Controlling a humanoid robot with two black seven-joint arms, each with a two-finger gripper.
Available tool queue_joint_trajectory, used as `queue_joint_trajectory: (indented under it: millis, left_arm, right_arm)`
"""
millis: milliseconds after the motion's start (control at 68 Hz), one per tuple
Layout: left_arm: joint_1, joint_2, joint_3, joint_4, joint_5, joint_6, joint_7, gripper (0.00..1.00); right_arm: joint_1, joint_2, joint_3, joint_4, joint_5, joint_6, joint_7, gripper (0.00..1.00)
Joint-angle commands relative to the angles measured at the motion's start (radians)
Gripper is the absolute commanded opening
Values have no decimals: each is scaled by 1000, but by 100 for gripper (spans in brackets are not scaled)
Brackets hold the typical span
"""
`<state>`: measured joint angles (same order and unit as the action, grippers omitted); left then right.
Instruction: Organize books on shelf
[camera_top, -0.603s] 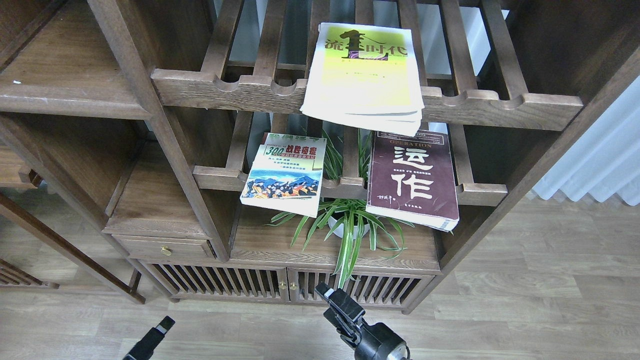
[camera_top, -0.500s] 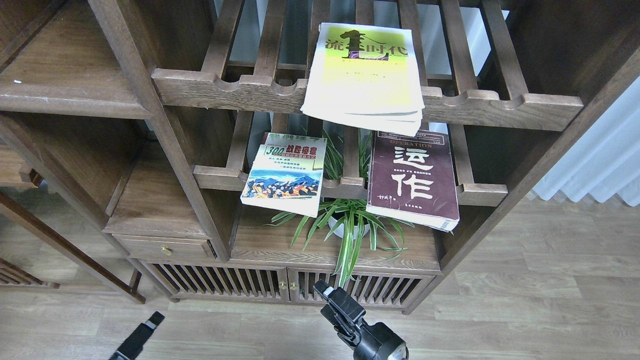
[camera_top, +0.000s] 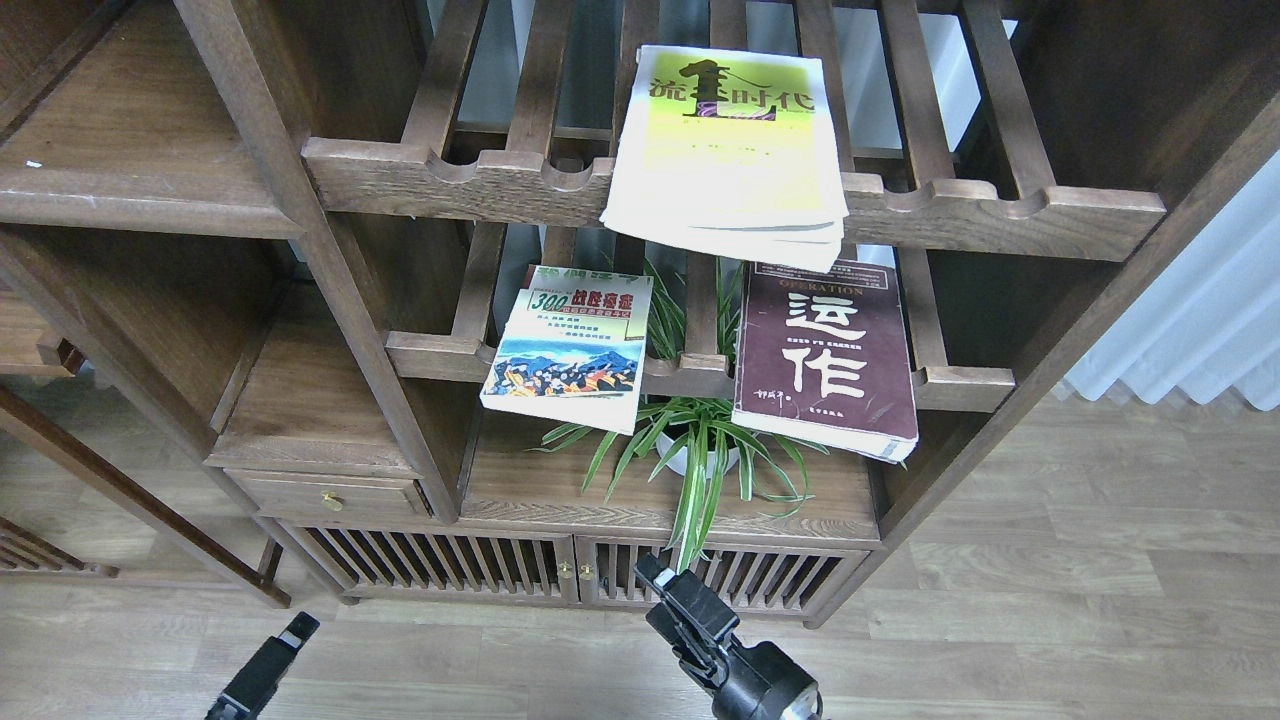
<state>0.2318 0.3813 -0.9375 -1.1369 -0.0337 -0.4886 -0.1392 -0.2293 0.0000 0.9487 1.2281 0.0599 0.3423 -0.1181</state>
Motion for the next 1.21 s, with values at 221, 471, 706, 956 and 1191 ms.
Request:
queue_joint_trajectory:
  millis: [221, 471, 706, 956, 1191]
  left_arm:
    - [-8, -24, 5, 42, 1, 0, -10, 100]
    - [-6, -25, -12, 51, -2, 0, -11, 100]
    - [-8, -25, -18, 51, -5, 0, -11, 100]
    - [-23, -55, -49, 52, -5, 0, -11, 100]
    - [-23, -53, -64, 82, -5, 0, -11, 100]
  right_arm:
    - [35, -18, -24, -174, -6, 146, -8, 100]
    - [42, -20, -57, -237, -8, 146, -5, 100]
    - [50, 0, -45, -216, 15, 146, 35, 100]
    - [64, 0, -42, -154, 20, 146, 138, 100]
    - [143, 0, 7, -160, 32, 146, 209, 100]
